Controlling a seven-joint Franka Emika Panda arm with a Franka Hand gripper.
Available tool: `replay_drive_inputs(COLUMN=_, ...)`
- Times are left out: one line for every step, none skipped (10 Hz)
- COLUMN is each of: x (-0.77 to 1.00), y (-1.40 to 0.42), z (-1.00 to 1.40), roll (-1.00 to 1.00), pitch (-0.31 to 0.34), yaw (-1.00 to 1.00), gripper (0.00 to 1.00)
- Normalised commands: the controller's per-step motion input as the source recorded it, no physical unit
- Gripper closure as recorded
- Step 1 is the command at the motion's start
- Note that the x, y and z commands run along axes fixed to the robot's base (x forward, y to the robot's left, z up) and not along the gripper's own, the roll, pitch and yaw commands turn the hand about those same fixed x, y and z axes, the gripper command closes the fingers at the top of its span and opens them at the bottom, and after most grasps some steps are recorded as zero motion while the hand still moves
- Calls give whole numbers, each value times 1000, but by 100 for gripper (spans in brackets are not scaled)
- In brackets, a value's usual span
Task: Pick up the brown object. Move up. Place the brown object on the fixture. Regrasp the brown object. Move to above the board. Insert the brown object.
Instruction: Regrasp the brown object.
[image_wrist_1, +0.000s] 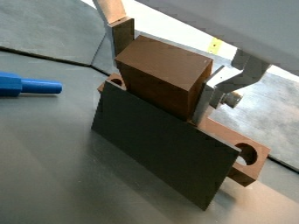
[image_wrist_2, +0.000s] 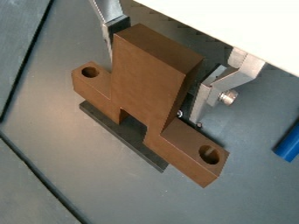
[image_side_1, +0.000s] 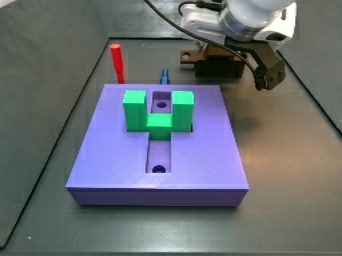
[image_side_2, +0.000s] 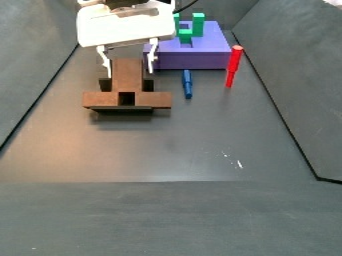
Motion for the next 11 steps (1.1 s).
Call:
replay_drive_inputs(x=0, y=0, z=0, roll=0, pitch=0, yaw=0, gripper=100)
replay_drive_inputs(x=0, y=0, z=0, roll=0, pitch=0, yaw=0, gripper=100)
replay_drive_inputs(x=0, y=0, z=0, roll=0, pitch=0, yaw=0, gripper=100)
replay_drive_inputs(x=0, y=0, z=0, roll=0, pitch=0, yaw=0, gripper=100)
replay_drive_inputs(x=0, y=0, z=0, roll=0, pitch=0, yaw=0, gripper=100)
replay_drive_inputs(x=0, y=0, z=0, roll=0, pitch=0, yaw=0, gripper=100)
replay_drive_inputs(x=0, y=0, z=0, roll=0, pitch=0, yaw=0, gripper=100)
replay_drive_inputs(x=0, y=0, z=0, roll=0, pitch=0, yaw=0, gripper=100)
replay_drive_inputs(x=0, y=0, z=0, roll=0, pitch=0, yaw=0, gripper=100)
replay_drive_inputs(x=0, y=0, z=0, roll=0, pitch=0, yaw=0, gripper=100)
replay_drive_inputs(x=0, y=0, z=0, roll=0, pitch=0, yaw=0, gripper=100)
